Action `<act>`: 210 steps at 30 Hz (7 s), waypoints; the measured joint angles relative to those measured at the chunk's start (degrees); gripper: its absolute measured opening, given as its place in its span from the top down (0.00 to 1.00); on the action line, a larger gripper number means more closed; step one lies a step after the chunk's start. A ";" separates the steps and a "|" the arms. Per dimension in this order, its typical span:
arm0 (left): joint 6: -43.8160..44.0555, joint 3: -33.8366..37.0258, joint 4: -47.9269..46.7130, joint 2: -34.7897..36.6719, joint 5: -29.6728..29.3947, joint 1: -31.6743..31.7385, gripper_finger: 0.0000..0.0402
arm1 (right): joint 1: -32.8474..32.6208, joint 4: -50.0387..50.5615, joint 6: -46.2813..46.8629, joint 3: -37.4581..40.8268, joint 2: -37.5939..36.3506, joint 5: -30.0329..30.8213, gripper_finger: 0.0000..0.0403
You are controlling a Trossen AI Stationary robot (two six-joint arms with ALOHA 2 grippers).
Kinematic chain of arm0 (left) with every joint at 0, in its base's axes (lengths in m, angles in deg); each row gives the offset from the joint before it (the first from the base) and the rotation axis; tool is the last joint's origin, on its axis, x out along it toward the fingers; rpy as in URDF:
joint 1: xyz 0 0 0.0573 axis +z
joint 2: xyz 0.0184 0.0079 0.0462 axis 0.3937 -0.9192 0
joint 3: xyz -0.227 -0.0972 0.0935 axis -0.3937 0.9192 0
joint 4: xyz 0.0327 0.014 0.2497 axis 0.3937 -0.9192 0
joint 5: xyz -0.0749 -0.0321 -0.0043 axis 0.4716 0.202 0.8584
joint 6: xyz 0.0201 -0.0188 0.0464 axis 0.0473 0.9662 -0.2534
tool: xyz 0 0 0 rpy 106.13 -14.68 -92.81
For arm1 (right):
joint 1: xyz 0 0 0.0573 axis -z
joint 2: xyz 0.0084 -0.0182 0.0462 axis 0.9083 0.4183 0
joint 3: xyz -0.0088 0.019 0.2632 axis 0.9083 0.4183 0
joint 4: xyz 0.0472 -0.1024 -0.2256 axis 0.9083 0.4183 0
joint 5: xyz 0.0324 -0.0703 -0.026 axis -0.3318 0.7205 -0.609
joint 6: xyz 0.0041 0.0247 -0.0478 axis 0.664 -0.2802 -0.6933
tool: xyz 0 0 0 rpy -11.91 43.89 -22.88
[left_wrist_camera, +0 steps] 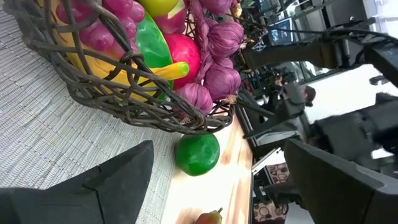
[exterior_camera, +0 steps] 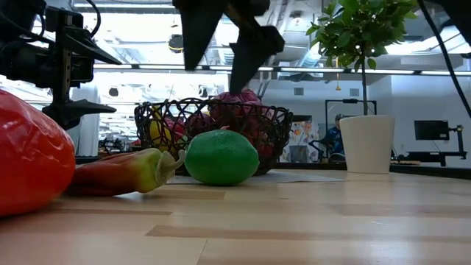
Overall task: Build produce basket
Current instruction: Put the green lime into the wire basket
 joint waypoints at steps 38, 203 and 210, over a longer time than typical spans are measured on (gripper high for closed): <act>-0.83 0.00 0.00 0.00 -0.13 0.00 0.14 | 1.18 -8.81 1.90 12.22 2.58 0.00 0.17; -1.71 0.00 -0.37 0.00 2.98 0.00 0.14 | 1.78 -13.37 8.09 1.69 4.74 -7.05 0.02; -1.77 0.00 -0.37 0.00 3.00 -0.01 0.14 | 0.79 -12.13 15.79 1.46 8.91 -9.76 0.03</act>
